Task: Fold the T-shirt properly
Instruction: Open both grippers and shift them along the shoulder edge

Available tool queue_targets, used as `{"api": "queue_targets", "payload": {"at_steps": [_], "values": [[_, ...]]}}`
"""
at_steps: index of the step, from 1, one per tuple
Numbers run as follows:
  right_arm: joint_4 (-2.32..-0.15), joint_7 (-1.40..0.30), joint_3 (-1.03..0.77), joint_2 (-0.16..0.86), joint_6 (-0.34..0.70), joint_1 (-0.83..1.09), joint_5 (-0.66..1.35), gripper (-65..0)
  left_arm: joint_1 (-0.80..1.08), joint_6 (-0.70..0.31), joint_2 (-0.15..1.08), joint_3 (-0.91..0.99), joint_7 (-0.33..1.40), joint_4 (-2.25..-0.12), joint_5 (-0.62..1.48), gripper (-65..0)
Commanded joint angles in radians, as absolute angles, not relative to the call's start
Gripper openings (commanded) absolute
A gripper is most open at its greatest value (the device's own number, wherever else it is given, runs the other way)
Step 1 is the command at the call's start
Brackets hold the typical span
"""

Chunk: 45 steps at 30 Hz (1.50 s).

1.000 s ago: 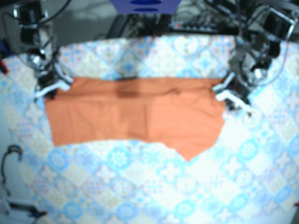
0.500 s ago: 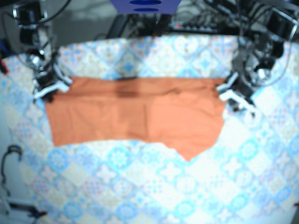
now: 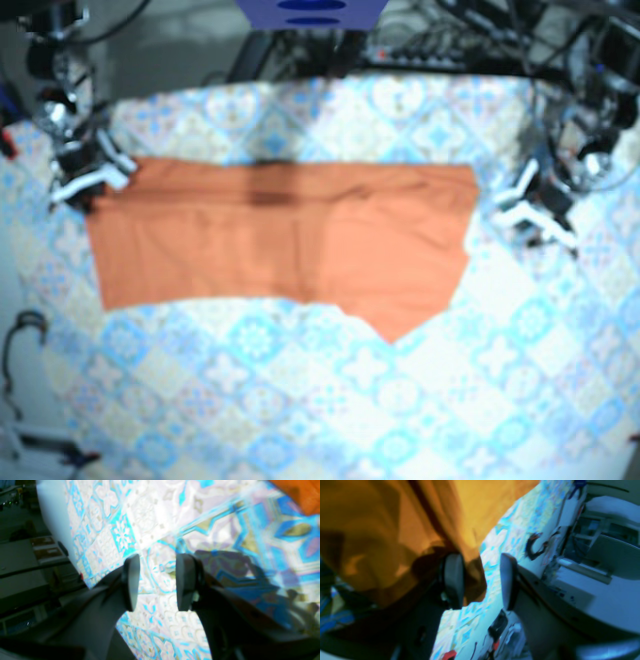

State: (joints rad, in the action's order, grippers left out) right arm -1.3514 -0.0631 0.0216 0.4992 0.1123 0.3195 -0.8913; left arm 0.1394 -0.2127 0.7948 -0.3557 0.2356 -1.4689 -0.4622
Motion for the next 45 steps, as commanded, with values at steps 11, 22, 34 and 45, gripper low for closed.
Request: {"api": "queue_targets", "payload": {"at_steps": [11,22,34,45], "values": [[-1.365,-0.050,0.008,0.515,0.094,0.360,-0.892,-42.2,0.302,-0.205,0.811,-0.220,0.228,-1.593,-0.458,-41.3],[-1.372,-0.051,0.004,0.516,0.094,0.432,-0.891,-42.2,0.378,-0.206,0.811,-0.200,0.226,-1.638,-0.461,-41.3],[-1.446,-0.010,-0.096,0.496,0.091,0.553,-0.891,-41.9,0.438,-0.206,0.812,-0.199,0.228,-1.689,-0.466,-41.3],[-1.435,-0.010,-0.085,0.452,0.093,0.547,-0.894,-41.8,0.498,-0.206,0.809,-0.200,0.228,-1.689,-0.467,-41.3]]}}
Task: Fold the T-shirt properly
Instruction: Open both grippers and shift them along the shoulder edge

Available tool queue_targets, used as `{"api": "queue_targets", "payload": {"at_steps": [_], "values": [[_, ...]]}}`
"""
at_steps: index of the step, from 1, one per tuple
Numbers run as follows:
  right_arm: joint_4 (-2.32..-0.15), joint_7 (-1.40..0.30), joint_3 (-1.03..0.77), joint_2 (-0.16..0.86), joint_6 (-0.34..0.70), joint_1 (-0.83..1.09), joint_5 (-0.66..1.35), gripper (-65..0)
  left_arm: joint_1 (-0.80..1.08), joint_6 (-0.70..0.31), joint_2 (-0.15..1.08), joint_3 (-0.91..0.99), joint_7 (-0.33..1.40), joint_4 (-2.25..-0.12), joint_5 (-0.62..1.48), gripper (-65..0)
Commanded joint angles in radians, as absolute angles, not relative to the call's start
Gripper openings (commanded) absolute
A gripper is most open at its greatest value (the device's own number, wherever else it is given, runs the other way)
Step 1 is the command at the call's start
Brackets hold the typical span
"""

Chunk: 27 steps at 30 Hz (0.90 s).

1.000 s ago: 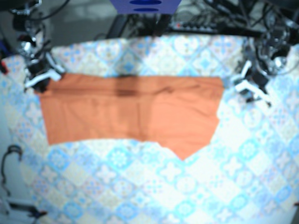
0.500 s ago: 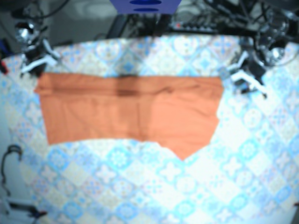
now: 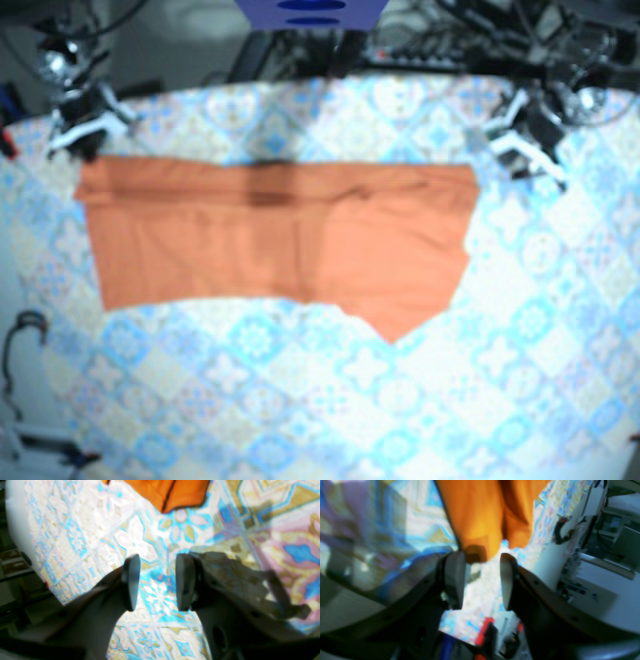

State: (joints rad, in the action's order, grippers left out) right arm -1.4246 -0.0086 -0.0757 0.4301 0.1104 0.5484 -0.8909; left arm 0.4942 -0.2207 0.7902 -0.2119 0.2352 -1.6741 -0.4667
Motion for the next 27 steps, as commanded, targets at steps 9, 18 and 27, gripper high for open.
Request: {"api": "queue_targets", "payload": {"at_steps": [9,18,27], "values": [[-1.342,-0.016,-0.025,0.435,0.093,0.489,-0.894,-41.6,0.501,-0.206,0.808,-0.200,0.228,-1.689,-0.467,-41.3],[-1.300,-0.016,0.001,0.415,0.093,0.441,-0.895,-41.6,0.496,-0.206,0.808,-0.200,0.228,-1.689,-0.467,-41.3],[-1.300,-0.018,0.001,0.415,0.093,0.441,-0.895,-49.6,0.496,-0.206,0.808,-0.202,0.228,-1.689,-0.467,-41.3]]}}
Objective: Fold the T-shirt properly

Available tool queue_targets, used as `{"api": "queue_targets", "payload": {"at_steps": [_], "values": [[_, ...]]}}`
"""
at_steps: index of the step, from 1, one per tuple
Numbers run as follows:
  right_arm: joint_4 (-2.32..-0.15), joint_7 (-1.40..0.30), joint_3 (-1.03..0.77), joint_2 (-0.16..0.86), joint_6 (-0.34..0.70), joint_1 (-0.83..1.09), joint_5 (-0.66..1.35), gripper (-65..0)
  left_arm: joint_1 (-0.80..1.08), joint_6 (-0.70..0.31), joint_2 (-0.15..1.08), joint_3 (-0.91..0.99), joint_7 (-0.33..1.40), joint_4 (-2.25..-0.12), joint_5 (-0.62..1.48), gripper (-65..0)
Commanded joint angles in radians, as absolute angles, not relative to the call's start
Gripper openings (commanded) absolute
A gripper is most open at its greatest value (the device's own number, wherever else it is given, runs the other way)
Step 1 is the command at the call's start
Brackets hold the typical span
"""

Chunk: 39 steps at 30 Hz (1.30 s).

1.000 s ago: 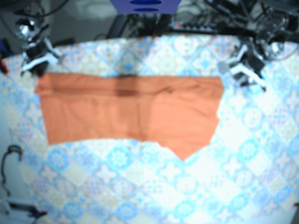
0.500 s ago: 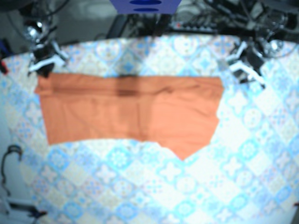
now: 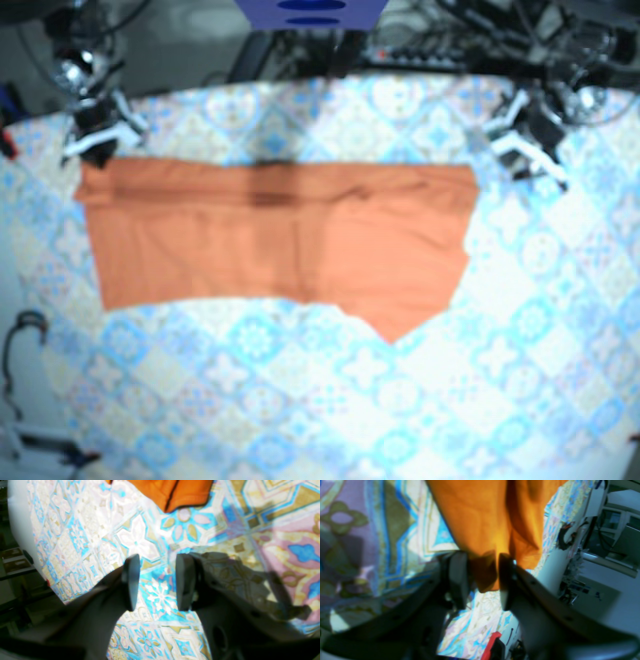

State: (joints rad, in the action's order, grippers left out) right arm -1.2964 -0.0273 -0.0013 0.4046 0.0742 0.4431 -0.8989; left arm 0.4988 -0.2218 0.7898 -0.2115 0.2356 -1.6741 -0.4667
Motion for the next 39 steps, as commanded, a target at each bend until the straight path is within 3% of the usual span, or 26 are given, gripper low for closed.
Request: {"api": "queue_targets", "payload": {"at_steps": [1,3,6,18,29,39], "values": [[-1.300,-0.018,0.001,0.415,0.093,0.441,-0.895,-52.8,0.496,-0.206,0.808,-0.202,0.228,-1.689,-0.467,-41.3],[-1.300,-0.018,0.001,0.415,0.093,0.441,-0.895,-59.6,0.495,-0.206,0.808,-0.203,0.228,-1.689,-0.467,-41.4],[-1.300,-0.030,-0.001,0.415,0.093,0.441,-0.895,-64.4,0.495,-0.206,0.806,-0.205,0.228,-1.690,-0.467,-41.5],[-1.310,-0.061,0.001,0.420,0.094,0.441,-0.897,-64.5,0.476,-0.208,0.805,-0.216,0.232,-1.713,-0.469,-41.3],[-1.310,-0.061,0.001,0.420,0.094,0.441,-0.897,-64.4,0.367,-0.246,0.794,-0.455,0.306,-1.712,-0.470,-41.3],[-1.310,-0.059,0.001,0.420,0.094,0.441,-0.897,-64.4,0.254,-0.249,0.780,-0.549,0.348,-1.604,-0.470,-41.2]]}}
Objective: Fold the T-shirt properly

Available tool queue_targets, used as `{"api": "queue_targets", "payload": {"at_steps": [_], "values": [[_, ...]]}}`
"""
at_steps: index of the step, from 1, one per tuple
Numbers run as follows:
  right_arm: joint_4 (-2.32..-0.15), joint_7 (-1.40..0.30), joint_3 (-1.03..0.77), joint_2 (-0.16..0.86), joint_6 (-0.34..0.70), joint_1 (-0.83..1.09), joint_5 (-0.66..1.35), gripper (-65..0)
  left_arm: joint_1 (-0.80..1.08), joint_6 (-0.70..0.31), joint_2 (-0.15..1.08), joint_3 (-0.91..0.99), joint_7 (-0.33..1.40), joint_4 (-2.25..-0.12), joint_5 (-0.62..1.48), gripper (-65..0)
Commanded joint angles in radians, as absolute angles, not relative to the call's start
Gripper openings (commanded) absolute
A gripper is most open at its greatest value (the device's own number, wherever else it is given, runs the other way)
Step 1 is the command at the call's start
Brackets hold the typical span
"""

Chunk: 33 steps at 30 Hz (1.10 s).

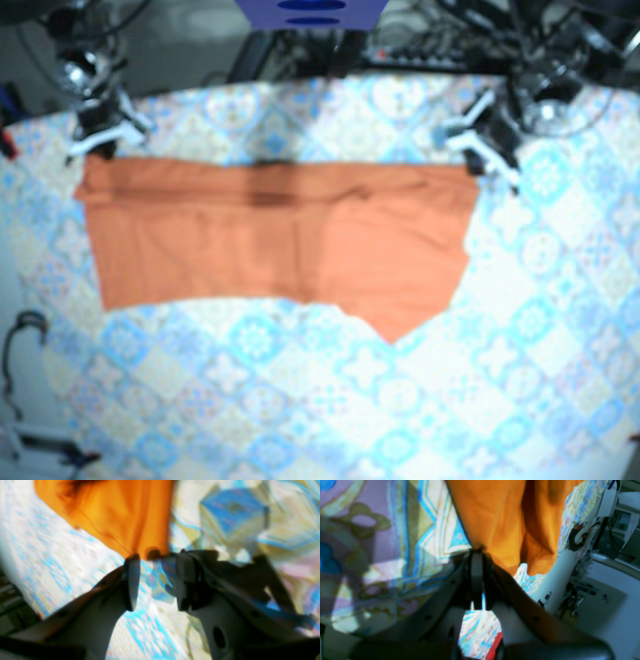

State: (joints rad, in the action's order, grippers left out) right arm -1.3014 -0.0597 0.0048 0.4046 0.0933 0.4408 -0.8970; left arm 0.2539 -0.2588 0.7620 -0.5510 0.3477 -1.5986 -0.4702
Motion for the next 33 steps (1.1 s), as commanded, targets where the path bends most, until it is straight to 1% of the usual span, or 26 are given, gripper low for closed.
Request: {"api": "queue_targets", "payload": {"at_steps": [1,7,12,18,25,33], "values": [[-1.310,-0.059,0.001,0.420,0.094,0.441,-0.897,-64.4,0.243,-0.249,0.780,-0.562,0.348,-1.593,-0.470,-41.2],[-1.310,-0.058,0.001,0.420,0.094,0.441,-0.897,-64.5,0.208,-0.249,0.776,-0.608,0.349,-1.575,-0.470,-41.2],[-1.310,-0.058,0.001,0.420,0.094,0.441,-0.897,-64.5,0.197,-0.249,0.751,-0.608,0.349,-1.573,-0.475,-41.2],[-1.310,-0.058,0.001,0.418,0.094,0.441,-0.897,-64.5,0.177,-0.249,0.716,-0.608,0.348,-1.524,-0.536,-41.2],[-1.310,-0.058,0.001,0.418,0.094,0.441,-0.897,-64.6,0.154,-0.249,0.713,-0.608,0.343,-1.498,-0.550,-41.2],[-1.310,-0.058,0.002,0.418,0.094,0.441,-0.897,-64.6,0.137,-0.249,0.717,-0.608,0.344,-1.500,-0.550,-42.7]]}}
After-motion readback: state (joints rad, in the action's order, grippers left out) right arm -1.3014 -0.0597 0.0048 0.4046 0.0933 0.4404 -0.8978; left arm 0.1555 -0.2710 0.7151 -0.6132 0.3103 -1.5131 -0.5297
